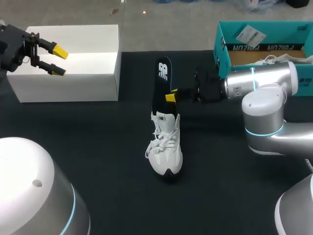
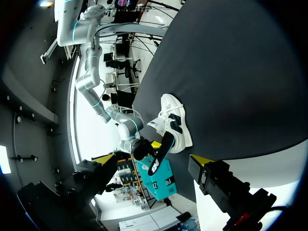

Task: Take the shoe out of the shoebox, open the shoe tongue, remove and reinsert the insole, then place the shoe into the shoebox

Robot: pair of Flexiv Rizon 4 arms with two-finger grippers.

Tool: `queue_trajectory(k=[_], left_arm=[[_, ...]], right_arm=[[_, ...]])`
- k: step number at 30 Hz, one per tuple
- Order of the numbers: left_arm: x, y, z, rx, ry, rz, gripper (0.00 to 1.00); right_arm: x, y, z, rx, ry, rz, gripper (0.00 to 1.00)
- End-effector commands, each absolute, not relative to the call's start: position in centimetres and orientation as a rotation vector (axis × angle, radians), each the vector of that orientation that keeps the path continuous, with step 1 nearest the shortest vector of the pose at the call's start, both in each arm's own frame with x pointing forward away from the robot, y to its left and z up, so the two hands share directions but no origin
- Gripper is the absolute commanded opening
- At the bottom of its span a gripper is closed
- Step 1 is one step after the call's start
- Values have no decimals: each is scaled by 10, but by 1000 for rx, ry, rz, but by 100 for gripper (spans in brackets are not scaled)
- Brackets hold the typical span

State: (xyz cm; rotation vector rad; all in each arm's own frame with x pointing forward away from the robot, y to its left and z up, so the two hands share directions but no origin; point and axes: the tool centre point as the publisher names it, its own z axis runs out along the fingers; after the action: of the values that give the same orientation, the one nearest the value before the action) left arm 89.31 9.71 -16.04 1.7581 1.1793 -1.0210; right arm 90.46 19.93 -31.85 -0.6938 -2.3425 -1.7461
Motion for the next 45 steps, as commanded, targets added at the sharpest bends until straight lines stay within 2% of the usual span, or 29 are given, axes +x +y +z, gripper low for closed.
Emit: queue_trajectory(k=[1, 27, 29, 31, 32, 37, 43, 45], left_arm=[[893, 98, -160, 1761, 1180, -1019, 100], [893, 98, -160, 1761, 1180, -1019, 100], [893, 98, -160, 1761, 1180, -1019, 100], [893, 98, -160, 1761, 1180, -1019, 100], [893, 98, -160, 1761, 1180, -1019, 100], [893, 98, -160, 1761, 1180, -1019, 100], [893, 98, -160, 1761, 1180, -1019, 100], [893, 98, -160, 1761, 1180, -1019, 100]], right_arm=[[913, 206, -320, -717, -2355, -1737, 0], [856, 190, -356, -767, -2325, -1572, 0], [859, 192, -352, -768, -2322, -1597, 41], [863, 194, -346, -766, -2319, -1619, 64], [866, 195, -344, -760, -2323, -1629, 65], [880, 199, -332, -750, -2326, -1674, 49], [893, 206, -325, -741, -2327, -1707, 36], [896, 207, -325, -738, -2329, -1714, 24]])
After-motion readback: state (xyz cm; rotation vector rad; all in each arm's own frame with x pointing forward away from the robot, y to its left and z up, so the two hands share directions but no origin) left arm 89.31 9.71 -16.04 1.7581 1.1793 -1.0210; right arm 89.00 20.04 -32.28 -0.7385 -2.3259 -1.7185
